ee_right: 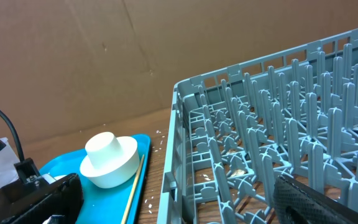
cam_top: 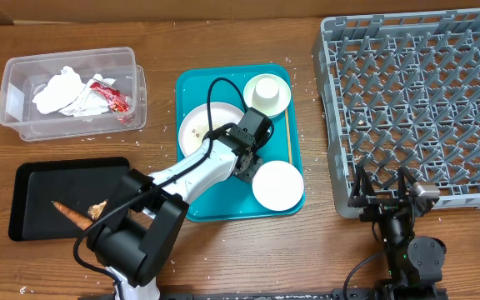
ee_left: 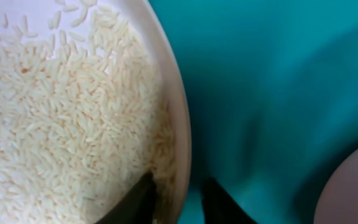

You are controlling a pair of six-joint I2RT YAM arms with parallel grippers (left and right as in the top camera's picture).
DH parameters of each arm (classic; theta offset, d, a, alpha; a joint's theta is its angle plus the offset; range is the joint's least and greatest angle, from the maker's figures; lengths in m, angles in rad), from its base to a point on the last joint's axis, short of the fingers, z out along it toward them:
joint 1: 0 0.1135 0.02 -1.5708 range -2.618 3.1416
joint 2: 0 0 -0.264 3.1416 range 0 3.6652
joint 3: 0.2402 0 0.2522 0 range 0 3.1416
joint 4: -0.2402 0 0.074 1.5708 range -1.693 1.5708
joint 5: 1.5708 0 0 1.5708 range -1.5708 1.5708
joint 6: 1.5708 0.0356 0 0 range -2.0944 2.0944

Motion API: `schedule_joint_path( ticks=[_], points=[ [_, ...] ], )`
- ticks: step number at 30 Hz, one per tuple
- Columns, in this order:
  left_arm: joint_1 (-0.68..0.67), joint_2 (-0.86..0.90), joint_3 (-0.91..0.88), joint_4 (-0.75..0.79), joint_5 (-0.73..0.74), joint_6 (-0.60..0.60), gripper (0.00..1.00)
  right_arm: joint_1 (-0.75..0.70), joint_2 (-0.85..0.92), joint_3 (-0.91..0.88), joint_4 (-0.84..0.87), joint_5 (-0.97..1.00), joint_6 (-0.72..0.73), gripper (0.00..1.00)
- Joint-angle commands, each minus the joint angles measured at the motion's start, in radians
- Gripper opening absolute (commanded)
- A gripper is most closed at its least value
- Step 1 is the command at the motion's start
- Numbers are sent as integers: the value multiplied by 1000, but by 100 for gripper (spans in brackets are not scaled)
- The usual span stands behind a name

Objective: Sort waste into correct bins and load items into the dishwasher
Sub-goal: 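Grasp the rim of the white plate with the left gripper and lift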

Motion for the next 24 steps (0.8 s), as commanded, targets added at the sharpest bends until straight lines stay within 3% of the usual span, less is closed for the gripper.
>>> schedule_joint_path(
  ticks=[1, 7, 14, 18, 24],
  points=[
    [-1, 8, -5, 3, 5, -8, 19, 5, -8, -11, 5, -5, -7, 100],
    [-3, -1, 37, -61, 5, -39, 4, 5, -8, -11, 5, -5, -7, 100],
    [-23, -3, 133, -181, -3, -46, 4, 5, -8, -11, 5, -5, -7, 100],
    [-53, -3, 208, -278, -170, -137, 4, 5, -8, -11, 5, -5, -7, 100],
    [-62, -3, 282, -399, -254, -207, 4, 5, -8, -11, 5, -5, -7, 100]
  ],
)
